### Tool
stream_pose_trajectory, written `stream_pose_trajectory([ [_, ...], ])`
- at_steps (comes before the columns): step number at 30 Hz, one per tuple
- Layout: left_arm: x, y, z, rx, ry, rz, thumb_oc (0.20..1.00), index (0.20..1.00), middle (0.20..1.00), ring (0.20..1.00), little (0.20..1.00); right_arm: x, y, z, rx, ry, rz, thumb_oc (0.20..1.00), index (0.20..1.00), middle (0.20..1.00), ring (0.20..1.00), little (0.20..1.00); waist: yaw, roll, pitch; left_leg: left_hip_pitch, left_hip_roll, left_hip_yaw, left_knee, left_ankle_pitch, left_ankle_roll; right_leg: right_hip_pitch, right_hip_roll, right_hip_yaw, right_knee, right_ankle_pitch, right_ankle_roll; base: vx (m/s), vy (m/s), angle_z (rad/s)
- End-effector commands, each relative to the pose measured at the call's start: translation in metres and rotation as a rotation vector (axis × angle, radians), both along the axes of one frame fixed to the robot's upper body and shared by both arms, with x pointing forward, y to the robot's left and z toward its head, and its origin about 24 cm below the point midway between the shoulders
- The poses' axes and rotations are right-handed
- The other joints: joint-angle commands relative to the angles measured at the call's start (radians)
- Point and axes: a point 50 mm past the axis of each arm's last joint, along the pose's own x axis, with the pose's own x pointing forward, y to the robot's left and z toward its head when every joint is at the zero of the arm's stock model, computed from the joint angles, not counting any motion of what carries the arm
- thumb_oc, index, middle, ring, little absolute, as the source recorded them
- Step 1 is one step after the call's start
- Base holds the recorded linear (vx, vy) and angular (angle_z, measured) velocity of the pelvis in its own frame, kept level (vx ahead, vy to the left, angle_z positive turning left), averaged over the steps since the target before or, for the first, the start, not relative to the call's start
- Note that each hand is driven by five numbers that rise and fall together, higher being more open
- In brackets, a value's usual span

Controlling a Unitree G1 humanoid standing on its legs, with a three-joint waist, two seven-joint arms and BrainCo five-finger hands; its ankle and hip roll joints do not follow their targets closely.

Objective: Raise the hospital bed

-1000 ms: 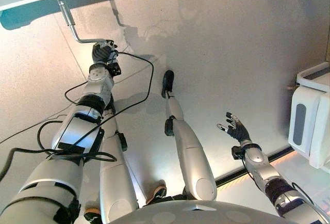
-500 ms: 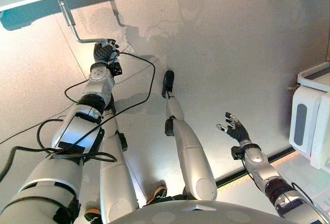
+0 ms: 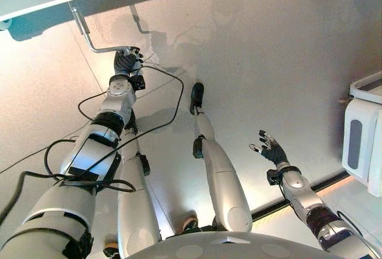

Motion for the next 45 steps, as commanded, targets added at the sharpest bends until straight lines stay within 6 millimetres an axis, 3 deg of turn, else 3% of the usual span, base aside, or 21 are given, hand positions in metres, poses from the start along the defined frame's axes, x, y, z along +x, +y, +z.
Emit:
stream_pose_trajectory([
  [1,-0.001,-0.041,0.017,0.056,-0.132,-0.184,0.200,0.200,0.200,0.200,0.200,-0.018,-0.022,0.001,-0.065,0.013,-0.006,1.000,1.000,1.000,1.000,1.000,-0.023,0.085,0.012,-0.019,-0.095,-0.034,-0.067,-0.002,0.116,0.039,0.067,-0.053,0.002,-0.059,0.098,0.00,0.000,0.00],
  [10,-0.022,-0.054,0.013,-0.022,-0.206,-0.282,0.200,0.200,0.200,0.200,0.200,-0.028,-0.025,-0.006,-0.078,0.047,-0.021,1.000,1.000,1.000,1.000,1.000,0.005,0.115,0.003,0.003,-0.105,-0.040,-0.067,-0.003,0.118,0.070,0.057,-0.064,0.001,-0.064,0.096,0.00,0.000,0.00],
  [19,-0.041,-0.042,0.002,-0.047,-0.212,-0.303,0.200,0.200,0.200,0.200,0.200,-0.033,-0.028,-0.013,-0.086,0.089,-0.040,1.000,1.000,1.000,1.000,1.000,0.034,0.128,-0.003,0.023,-0.112,-0.051,-0.067,-0.004,0.122,0.093,0.051,-0.073,0.001,-0.068,0.098,0.00,0.003,0.01],
  [26,-0.061,-0.013,0.003,-0.060,-0.248,-0.274,0.200,0.200,0.200,0.200,0.200,-0.035,-0.030,-0.016,-0.091,0.110,-0.046,1.000,1.000,1.000,1.000,1.000,0.063,0.123,-0.008,0.042,-0.119,-0.061,-0.067,-0.005,0.124,0.128,0.042,-0.088,0.001,-0.072,0.103,0.00,0.006,0.01],
  [35,-0.076,0.009,0.005,-0.049,-0.261,-0.259,0.200,0.200,0.200,0.200,0.200,-0.038,-0.032,-0.021,-0.094,0.140,-0.055,1.000,1.000,1.000,1.000,1.000,0.086,0.119,-0.010,0.052,-0.122,-0.077,-0.067,-0.004,0.126,0.155,0.034,-0.109,0.001,-0.076,0.109,0.01,0.006,0.09],
  [43,-0.093,0.046,0.001,-0.014,-0.237,-0.164,0.200,0.200,0.200,0.200,0.200,-0.051,-0.037,-0.031,-0.102,0.209,-0.080,1.000,1.000,1.000,1.000,1.000,0.121,0.112,-0.009,0.059,-0.131,-0.101,-0.067,-0.001,0.129,0.194,0.020,-0.147,0.001,-0.083,0.119,0.02,0.020,0.10],
  [45,-0.093,0.046,0.001,-0.014,-0.236,-0.164,0.200,0.200,0.200,0.200,0.200,-0.051,-0.037,-0.031,-0.102,0.209,-0.079,1.000,1.000,1.000,1.000,1.000,0.121,0.112,-0.009,0.059,-0.131,-0.101,-0.067,-0.001,0.129,0.194,0.020,-0.147,0.001,-0.083,0.119,0.01,0.011,0.10],
])
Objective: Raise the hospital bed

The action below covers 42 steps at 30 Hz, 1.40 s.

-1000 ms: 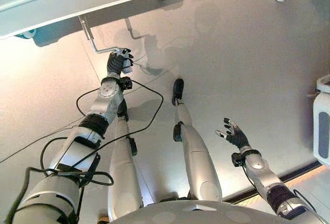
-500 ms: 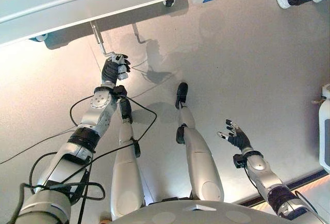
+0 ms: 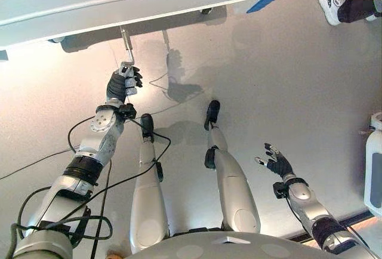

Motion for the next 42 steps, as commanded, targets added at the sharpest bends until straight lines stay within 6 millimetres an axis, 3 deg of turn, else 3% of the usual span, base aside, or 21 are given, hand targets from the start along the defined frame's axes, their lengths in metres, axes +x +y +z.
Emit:
stream_pose_trajectory([
  [1,-0.031,0.033,0.022,0.050,-0.158,0.045,0.200,0.200,0.200,0.200,0.200,-0.026,-0.020,-0.012,-0.036,0.095,-0.060,1.000,1.000,1.000,1.000,1.000,0.050,0.006,-0.009,-0.045,-0.137,-0.010,-0.018,-0.011,0.125,0.060,0.026,-0.028,0.001,-0.041,0.111,0.02,0.015,0.10],
  [12,-0.036,0.078,0.010,0.132,-0.049,0.196,0.200,0.200,0.200,0.200,0.200,-0.033,-0.020,-0.016,-0.018,0.117,-0.066,1.000,1.000,1.000,1.000,1.000,0.077,-0.024,0.000,-0.053,-0.145,-0.040,-0.018,-0.004,0.122,0.093,0.012,-0.070,0.001,-0.045,0.126,0.02,0.026,0.11],
  [15,-0.036,0.082,0.005,0.133,-0.022,0.215,0.200,0.200,0.200,0.200,0.200,-0.033,-0.020,-0.017,-0.015,0.120,-0.063,1.000,1.000,1.000,1.000,1.000,0.077,-0.029,0.000,-0.054,-0.144,-0.042,-0.018,-0.003,0.123,0.093,0.011,-0.071,0.001,-0.045,0.128,0.02,0.029,0.09],
  [22,-0.022,0.109,-0.012,0.195,0.135,0.364,0.200,0.200,0.200,0.200,0.200,-0.028,-0.013,-0.014,0.008,0.100,-0.035,1.000,1.000,1.000,1.000,1.000,0.059,-0.079,0.007,-0.081,-0.135,-0.044,-0.018,-0.001,0.124,0.080,0.014,-0.076,0.001,-0.046,0.133,0.02,0.035,0.08],
  [27,-0.014,0.116,-0.010,0.206,0.171,0.416,0.200,0.200,0.200,0.200,0.200,-0.020,-0.007,-0.008,0.024,0.061,-0.007,1.000,1.000,1.000,1.000,1.000,0.046,-0.096,0.017,-0.099,-0.132,-0.039,-0.018,-0.002,0.126,0.062,0.019,-0.070,0.001,-0.046,0.132,0.01,0.030,0.04],
  [35,0.014,0.116,0.026,0.252,0.143,0.487,0.200,0.200,0.200,0.200,0.200,0.002,-0.001,0.015,0.054,-0.074,0.015,1.000,1.000,1.000,1.000,1.000,0.007,-0.113,0.059,-0.160,-0.131,-0.030,-0.006,0.004,0.135,-0.002,0.019,-0.054,0.004,-0.036,0.127,0.00,0.016,0.03],
  [42,0.035,0.107,0.063,0.255,0.070,0.532,0.200,0.200,0.200,0.200,0.200,0.017,0.001,0.036,0.067,-0.184,0.023,1.000,1.000,1.000,1.000,1.000,-0.036,-0.103,0.082,-0.307,-0.144,-0.012,0.159,-0.061,0.150,-0.138,-0.001,-0.018,0.118,-0.058,0.117,-0.04,0.035,0.02],
])
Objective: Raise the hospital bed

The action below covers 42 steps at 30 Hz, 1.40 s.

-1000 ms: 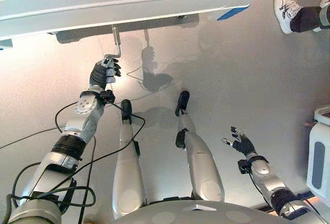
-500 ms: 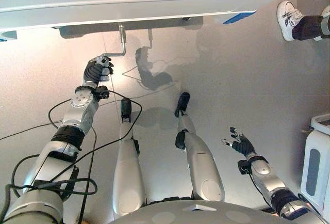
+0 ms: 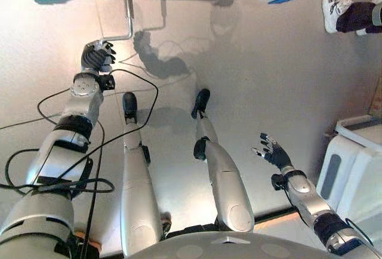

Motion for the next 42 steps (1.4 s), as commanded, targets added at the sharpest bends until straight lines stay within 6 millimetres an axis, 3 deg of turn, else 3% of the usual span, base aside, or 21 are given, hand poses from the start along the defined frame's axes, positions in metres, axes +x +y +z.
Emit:
stream_pose_trajectory([
  [1,-0.021,0.049,-0.002,0.000,0.025,0.230,0.200,0.200,0.200,0.200,0.200,-0.006,-0.013,0.006,-0.009,-0.027,-0.038,1.000,1.000,1.000,1.000,1.000,0.019,-0.014,0.033,0.010,-0.152,0.050,-0.080,-0.002,0.151,-0.011,-0.005,0.043,0.092,-0.041,0.117,-0.01,0.019,-0.17],
  [4,-0.012,0.040,0.009,0.034,0.016,0.229,0.200,0.200,0.200,0.200,0.200,0.001,-0.008,0.015,-0.012,-0.073,-0.014,1.000,1.000,1.000,1.000,1.000,-0.001,-0.001,0.032,-0.045,-0.134,0.064,-0.051,-0.013,0.150,-0.082,-0.007,0.068,0.133,-0.060,0.107,-0.02,0.031,-0.15],
  [10,-0.004,0.026,0.014,0.044,0.004,0.203,0.200,0.200,0.200,0.200,0.200,0.004,-0.002,0.020,-0.005,-0.104,0.007,1.000,1.000,1.000,1.000,1.000,-0.021,-0.007,0.033,-0.043,-0.116,0.076,-0.072,-0.002,0.145,-0.101,-0.002,0.072,0.123,-0.058,0.106,-0.01,-0.057,-0.08],
  [18,0.012,-0.006,0.033,0.062,-0.058,0.125,0.200,0.200,0.200,0.200,0.200,0.011,0.006,0.026,-0.024,-0.132,0.048,1.000,1.000,1.000,1.000,1.000,-0.056,0.016,0.027,-0.057,-0.105,0.106,-0.051,-0.011,0.146,-0.155,0.007,0.106,0.145,-0.058,0.094,-0.02,-0.035,-0.08],
  [26,0.019,-0.029,0.031,0.053,-0.068,0.058,0.200,0.200,0.200,0.200,0.200,0.011,0.007,0.024,-0.035,-0.122,0.055,1.000,1.000,1.000,1.000,1.000,-0.080,0.029,0.023,-0.032,-0.094,0.140,-0.065,-0.004,0.141,-0.163,0.022,0.135,0.145,-0.050,0.084,-0.02,-0.033,-0.15],
  [31,0.023,-0.053,0.034,0.026,-0.109,-0.014,0.200,0.200,0.200,0.200,0.200,0.011,0.004,0.025,-0.058,-0.119,0.065,1.000,1.000,1.000,1.000,1.000,-0.105,0.040,0.024,0.017,-0.083,0.187,-0.103,0.009,0.130,-0.159,0.053,0.165,0.126,-0.039,0.076,-0.01,-0.049,-0.13],
  [33,0.023,-0.053,0.034,0.026,-0.109,-0.014,0.200,0.200,0.200,0.200,0.200,0.011,0.003,0.025,-0.059,-0.119,0.065,1.000,1.000,1.000,1.000,1.000,-0.105,0.040,0.024,0.018,-0.082,0.188,-0.104,0.009,0.129,-0.158,0.053,0.165,0.126,-0.039,0.076,0.00,-0.045,-0.16],
  [34,0.025,-0.070,0.031,0.017,-0.123,-0.069,0.200,0.200,0.200,0.200,0.200,0.010,0.002,0.024,-0.068,-0.114,0.062,1.000,1.000,1.000,1.000,1.000,-0.114,0.049,0.025,0.045,-0.079,0.204,-0.117,0.014,0.125,-0.151,0.063,0.176,0.124,-0.039,0.072,0.00,-0.054,-0.16],
  [42,0.024,-0.096,0.020,-0.018,-0.127,-0.163,0.200,0.200,0.200,0.200,0.200,0.003,-0.006,0.018,-0.091,-0.076,0.047,1.000,1.000,1.000,1.000,1.000,-0.129,0.078,0.008,0.120,-0.082,0.231,-0.178,0.028,0.117,-0.111,0.080,0.191,0.103,-0.038,0.068,0.01,-0.035,-0.19],
])
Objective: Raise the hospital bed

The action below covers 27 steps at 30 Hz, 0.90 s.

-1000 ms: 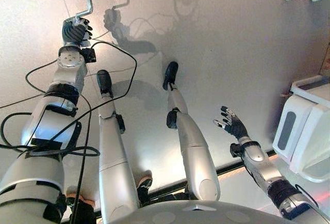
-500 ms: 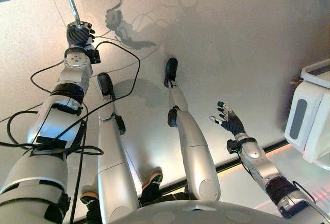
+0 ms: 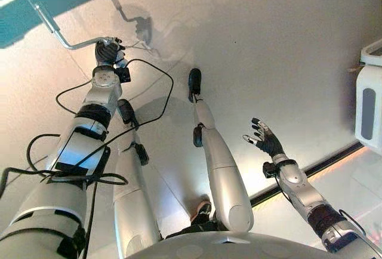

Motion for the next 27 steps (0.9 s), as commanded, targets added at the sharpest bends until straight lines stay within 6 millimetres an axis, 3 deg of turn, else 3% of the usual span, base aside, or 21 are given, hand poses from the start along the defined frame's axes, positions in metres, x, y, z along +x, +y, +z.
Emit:
stream_pose_trajectory([
  [1,0.011,-0.061,0.036,0.008,-0.190,-0.239,0.200,0.200,0.200,0.200,0.200,-0.015,-0.028,-0.005,-0.105,0.046,-0.026,1.000,1.000,1.000,1.000,1.000,-0.028,0.087,0.002,0.043,-0.079,-0.009,-0.224,0.099,0.103,0.044,0.083,-0.059,0.023,-0.091,0.068,0.01,-0.037,-0.02],
  [9,0.000,-0.084,0.017,-0.056,-0.199,-0.342,0.200,0.200,0.200,0.200,0.200,-0.024,-0.037,-0.016,-0.122,0.104,-0.062,1.000,1.000,1.000,1.000,1.000,-0.013,0.135,-0.021,0.120,-0.090,-0.008,-0.280,0.116,0.099,0.107,0.085,-0.063,0.002,-0.095,0.064,0.01,-0.010,0.00],
  [17,-0.021,-0.101,-0.005,-0.130,-0.213,-0.454,0.200,0.200,0.200,0.200,0.200,-0.035,-0.042,-0.028,-0.131,0.168,-0.099,1.000,1.000,1.000,1.000,1.000,0.029,0.181,-0.047,0.171,-0.105,-0.028,-0.289,0.116,0.100,0.175,0.076,-0.085,-0.015,-0.103,0.059,0.00,-0.002,0.00],
  [27,-0.057,-0.086,-0.019,-0.202,-0.256,-0.520,0.200,0.200,0.200,0.200,0.200,-0.042,-0.048,-0.036,-0.133,0.211,-0.146,1.000,1.000,1.000,1.000,1.000,0.091,0.195,-0.067,0.232,-0.125,-0.065,-0.291,0.117,0.107,0.278,0.059,-0.122,-0.041,-0.106,0.062,0.01,0.005,0.13],
])
